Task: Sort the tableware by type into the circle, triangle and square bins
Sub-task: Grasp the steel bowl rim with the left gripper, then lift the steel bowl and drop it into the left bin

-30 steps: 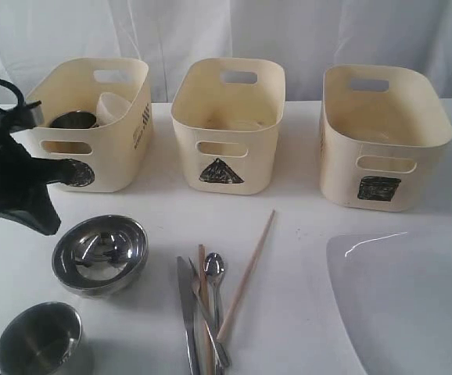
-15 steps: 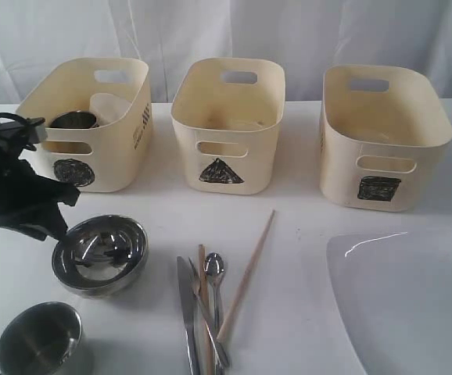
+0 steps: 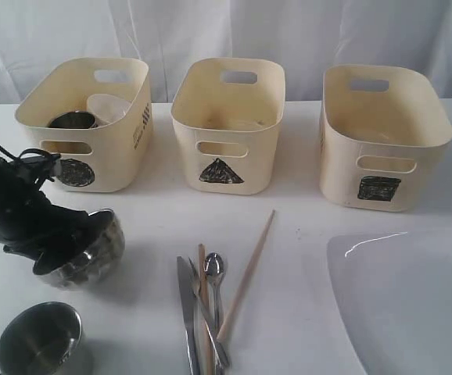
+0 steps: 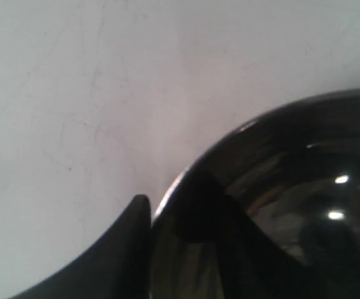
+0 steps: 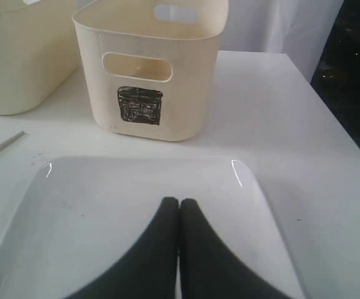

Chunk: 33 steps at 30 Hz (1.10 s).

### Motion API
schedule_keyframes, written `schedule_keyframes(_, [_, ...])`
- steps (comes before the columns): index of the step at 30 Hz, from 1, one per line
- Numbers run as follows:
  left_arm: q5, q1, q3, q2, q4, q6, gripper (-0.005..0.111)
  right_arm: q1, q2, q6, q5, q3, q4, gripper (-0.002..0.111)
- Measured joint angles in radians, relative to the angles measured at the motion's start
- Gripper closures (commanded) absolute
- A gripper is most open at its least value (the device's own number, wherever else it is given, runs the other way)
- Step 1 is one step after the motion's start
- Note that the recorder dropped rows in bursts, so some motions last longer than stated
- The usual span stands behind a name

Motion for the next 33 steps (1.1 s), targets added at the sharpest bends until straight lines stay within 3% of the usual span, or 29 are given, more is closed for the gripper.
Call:
schedule_keyframes(2, [-0.014, 0.000, 0.000, -0.002, -0.020, 0.000, 0.106, 0.000, 0.000, 0.000, 0.000, 0.000, 0.000, 0.108])
schedule_keyframes(12, [-0.019, 0.000, -0.002, -0.041, -0.070, -0.003, 0.107, 0.000, 0.000, 0.000, 0.000, 0.000, 0.000, 0.108])
schedule_keyframes(19, [-0.073, 0.000, -0.005, -0.431, 0.008, -0.001, 0.107, 0.000, 0.000, 0.000, 0.000, 0.000, 0.000, 0.108])
schedule_keyframes(22, [-0.222, 0.000, -0.021, -0.508, 0.017, -0.001, 0.107, 0.000, 0.000, 0.000, 0.000, 0.000, 0.000, 0.108])
schedule_keyframes(25, [-0.685, 0.000, -0.034, -0.497, 0.050, 0.027, 0.107, 0.000, 0.000, 0.000, 0.000, 0.000, 0.000, 0.108])
schedule_keyframes(27, [-0.849, 0.000, -0.049, -0.423, 0.074, 0.060, 0.107, 0.000, 0.000, 0.000, 0.000, 0.000, 0.000, 0.108])
schedule_keyframes(33, [-0.951, 0.000, -0.246, -0.070, 0.273, 0.088, 0.107, 0.000, 0.000, 0.000, 0.000, 0.000, 0.000, 0.108])
